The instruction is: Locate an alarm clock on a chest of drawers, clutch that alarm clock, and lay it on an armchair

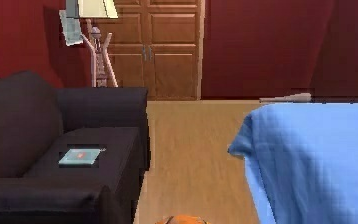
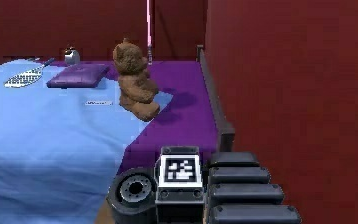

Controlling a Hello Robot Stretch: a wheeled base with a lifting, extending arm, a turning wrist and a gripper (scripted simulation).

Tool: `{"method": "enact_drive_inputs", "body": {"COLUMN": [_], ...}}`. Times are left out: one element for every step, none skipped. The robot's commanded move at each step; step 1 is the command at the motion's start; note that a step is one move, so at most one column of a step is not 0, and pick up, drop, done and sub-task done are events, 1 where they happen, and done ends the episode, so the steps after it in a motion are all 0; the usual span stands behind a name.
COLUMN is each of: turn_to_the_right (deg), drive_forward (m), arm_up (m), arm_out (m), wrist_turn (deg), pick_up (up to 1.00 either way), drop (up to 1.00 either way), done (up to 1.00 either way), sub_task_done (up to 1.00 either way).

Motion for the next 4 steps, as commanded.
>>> {"method": "enact_drive_inputs", "body": {"turn_to_the_right": [-45.0, -30.0, 0.0, 45.0], "drive_forward": [0.00, 0.00, 0.80, 0.00], "arm_up": [0.00, 0.00, 0.00, 0.00], "arm_out": [0.00, 0.00, 0.00, 0.00], "wrist_turn": [0.0, 0.0, 0.0, 0.0], "pick_up": [0.00, 0.00, 0.00, 0.00], "drop": [0.00, 0.00, 0.00, 0.00], "done": [0.00, 0.00, 0.00, 0.00], "sub_task_done": [0.00, 0.00, 0.00, 0.00]}}
